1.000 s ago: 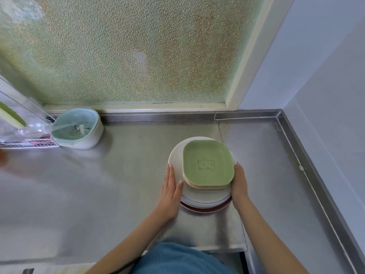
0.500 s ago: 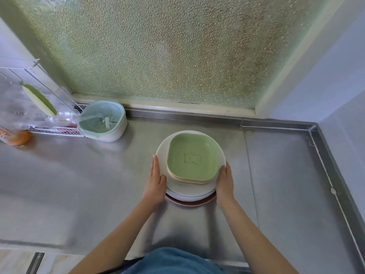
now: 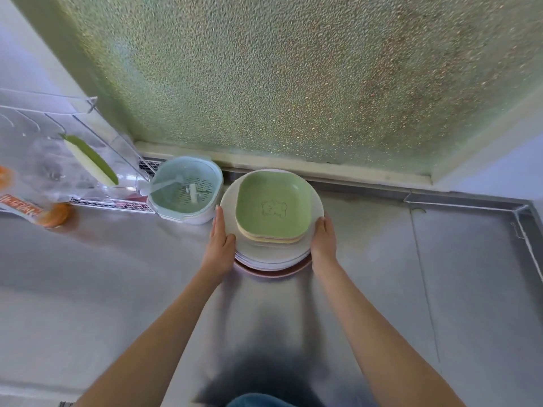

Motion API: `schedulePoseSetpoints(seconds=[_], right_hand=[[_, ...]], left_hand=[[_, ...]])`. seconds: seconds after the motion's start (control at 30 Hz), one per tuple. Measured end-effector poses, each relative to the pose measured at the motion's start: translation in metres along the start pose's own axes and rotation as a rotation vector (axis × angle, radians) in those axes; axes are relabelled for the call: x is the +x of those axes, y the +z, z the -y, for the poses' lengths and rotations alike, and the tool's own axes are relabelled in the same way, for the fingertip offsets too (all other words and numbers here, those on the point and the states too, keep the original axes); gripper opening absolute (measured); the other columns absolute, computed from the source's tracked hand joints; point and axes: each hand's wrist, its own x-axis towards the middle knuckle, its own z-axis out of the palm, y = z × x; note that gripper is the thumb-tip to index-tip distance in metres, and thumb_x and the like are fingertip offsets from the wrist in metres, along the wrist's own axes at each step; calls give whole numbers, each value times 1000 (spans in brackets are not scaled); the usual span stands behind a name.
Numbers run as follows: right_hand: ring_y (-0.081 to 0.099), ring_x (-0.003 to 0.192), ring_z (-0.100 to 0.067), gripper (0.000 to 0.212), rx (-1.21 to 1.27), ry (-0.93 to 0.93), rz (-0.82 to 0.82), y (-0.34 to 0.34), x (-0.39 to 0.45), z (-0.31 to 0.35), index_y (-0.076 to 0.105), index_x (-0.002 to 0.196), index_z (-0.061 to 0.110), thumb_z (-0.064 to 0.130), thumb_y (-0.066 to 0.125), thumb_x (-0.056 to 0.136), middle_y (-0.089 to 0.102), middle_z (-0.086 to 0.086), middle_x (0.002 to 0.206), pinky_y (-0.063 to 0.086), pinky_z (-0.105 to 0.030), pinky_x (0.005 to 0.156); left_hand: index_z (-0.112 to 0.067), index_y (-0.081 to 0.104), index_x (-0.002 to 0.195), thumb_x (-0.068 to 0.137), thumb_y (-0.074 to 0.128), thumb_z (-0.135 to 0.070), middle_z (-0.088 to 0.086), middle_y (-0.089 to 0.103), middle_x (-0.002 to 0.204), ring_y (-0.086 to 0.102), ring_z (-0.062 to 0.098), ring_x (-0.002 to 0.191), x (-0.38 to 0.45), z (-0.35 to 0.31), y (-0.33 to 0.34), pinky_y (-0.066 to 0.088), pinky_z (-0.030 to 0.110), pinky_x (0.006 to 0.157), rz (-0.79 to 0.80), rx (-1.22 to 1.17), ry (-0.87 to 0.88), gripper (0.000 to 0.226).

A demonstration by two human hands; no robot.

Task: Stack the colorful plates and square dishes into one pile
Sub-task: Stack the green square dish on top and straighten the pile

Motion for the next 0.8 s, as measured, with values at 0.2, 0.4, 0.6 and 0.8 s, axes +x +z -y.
schedulePoseSetpoints(seconds=[0.2,0.4,0.6,0.8], right_hand=[[46,125,-22,38,-28,-11,-48,20,-2,-6,44,136,19,24,30,101,52,-2,135,33,-36,109],[40,133,-22,42,11,50,-82,19,1,-5,41,140,14,25,32,101,45,-6,145,29,-39,114],[46,126,-21,38,13,16,-84,18,-4,-2,48,134,13,20,31,100,51,-6,138,33,-39,110],[44,130,-24,40,12,19,-101,20,-3,-1,46,136,11,20,32,100,50,-9,140,32,-42,111]], left_hand=[[-19,4,149,86,32,3,-1,8,158,9,15,144,9,7,-9,6,23,112,-44,-55,-9,72],[-26,6,149,73,28,-19,-7,11,157,15,6,138,4,3,-7,11,20,105,-58,-65,-42,80],[-21,5,149,87,33,2,-4,10,158,13,13,143,-1,-3,-8,12,16,104,-78,-8,-3,72],[-19,6,150,88,33,1,-2,11,158,15,13,143,-6,-4,-7,11,6,97,-101,22,-15,70]])
